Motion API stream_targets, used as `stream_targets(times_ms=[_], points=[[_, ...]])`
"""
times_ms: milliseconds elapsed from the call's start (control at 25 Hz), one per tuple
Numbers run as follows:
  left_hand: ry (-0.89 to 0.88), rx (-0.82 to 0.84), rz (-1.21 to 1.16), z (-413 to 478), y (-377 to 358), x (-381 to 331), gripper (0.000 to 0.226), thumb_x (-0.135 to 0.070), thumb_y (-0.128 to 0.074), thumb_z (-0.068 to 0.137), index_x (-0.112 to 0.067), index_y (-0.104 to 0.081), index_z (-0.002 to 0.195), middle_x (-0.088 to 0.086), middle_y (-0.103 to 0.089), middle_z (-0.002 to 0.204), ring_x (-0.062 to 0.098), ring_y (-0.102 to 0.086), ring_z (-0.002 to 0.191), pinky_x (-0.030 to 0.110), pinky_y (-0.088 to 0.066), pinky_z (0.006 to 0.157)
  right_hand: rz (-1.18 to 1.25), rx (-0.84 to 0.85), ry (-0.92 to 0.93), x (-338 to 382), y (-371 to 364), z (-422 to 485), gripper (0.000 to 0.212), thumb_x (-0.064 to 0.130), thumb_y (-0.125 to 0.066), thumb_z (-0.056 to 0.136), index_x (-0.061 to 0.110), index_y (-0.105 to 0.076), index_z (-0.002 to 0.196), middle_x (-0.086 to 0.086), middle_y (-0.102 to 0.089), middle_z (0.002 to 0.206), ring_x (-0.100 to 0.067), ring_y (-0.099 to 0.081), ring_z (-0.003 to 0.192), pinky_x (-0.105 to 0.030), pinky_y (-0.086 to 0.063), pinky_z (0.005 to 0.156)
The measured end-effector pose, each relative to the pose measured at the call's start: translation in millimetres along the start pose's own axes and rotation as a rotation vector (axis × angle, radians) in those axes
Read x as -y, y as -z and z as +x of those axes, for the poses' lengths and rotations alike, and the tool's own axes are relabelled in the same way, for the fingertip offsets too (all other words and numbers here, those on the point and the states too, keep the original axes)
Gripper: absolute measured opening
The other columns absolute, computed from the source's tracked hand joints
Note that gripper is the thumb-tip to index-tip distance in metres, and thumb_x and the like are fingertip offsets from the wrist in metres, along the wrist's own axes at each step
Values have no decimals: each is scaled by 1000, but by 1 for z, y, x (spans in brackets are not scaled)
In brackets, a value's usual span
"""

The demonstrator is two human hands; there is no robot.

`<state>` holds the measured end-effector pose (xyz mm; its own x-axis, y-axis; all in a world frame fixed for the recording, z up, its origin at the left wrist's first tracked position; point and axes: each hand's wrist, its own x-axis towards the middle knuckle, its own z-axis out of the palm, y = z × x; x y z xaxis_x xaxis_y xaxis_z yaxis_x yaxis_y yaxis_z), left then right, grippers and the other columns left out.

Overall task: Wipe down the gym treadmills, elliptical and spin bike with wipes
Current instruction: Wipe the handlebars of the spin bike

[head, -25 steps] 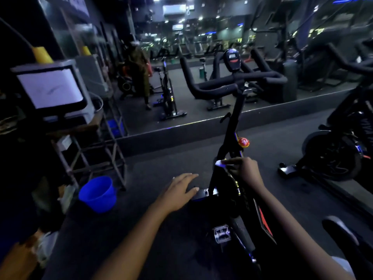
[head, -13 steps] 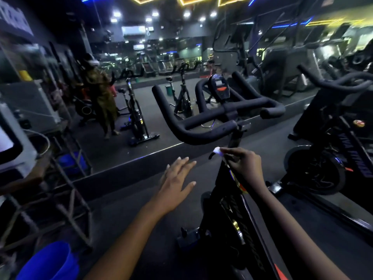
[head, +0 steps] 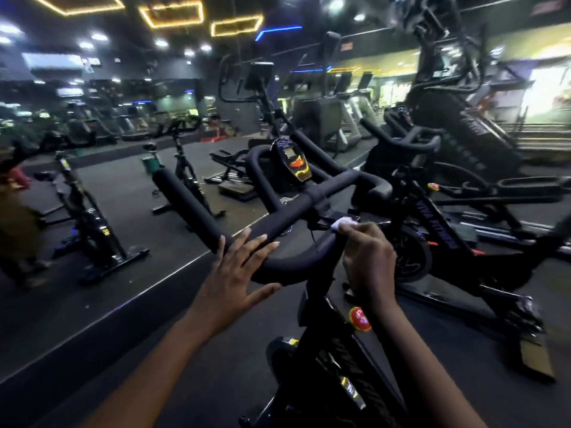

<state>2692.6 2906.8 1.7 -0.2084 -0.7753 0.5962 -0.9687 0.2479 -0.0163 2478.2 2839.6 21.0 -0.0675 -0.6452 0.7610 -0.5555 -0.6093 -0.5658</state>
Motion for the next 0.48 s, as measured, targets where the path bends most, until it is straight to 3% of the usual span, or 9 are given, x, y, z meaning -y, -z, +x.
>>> stream_targets(times_ms=[80,200,360,480], points=[[-19,-52,-51,-1,-6,1,63,-68,-24,91,-31,-30,142,-1,-41,145,17,-17,142,42,3,115,-57,2,57,19,0,-19,31,17,-48,75,17,-73,94,0,-66,93,-20,-62,84,-17,-39,73],[-27,-106,-94,-1,-12,2,63,-67,-23,91,-31,-33,142,-4,-39,145,17,-20,141,44,1,115,-126,9,123,48,-9,-54,31,3,-63,69,16,-73,95,-1,-68,94,-20,-62,79,-20,-43,72],[-47,-138,-106,1,-14,3,63,-66,-21,92,-29,-35,140,-4,-39,144,19,-25,139,44,1,115,-58,16,170,44,2,-42,32,1,-66,68,18,-72,95,2,-68,96,-10,-61,85,-20,-48,76],[-39,-144,-102,1,-17,1,64,-68,-19,92,-29,-34,140,-5,-38,143,19,-25,139,46,-1,115,-205,29,106,18,15,7,25,4,-60,76,8,-73,97,-7,-70,98,-23,-65,90,-22,-46,78]])
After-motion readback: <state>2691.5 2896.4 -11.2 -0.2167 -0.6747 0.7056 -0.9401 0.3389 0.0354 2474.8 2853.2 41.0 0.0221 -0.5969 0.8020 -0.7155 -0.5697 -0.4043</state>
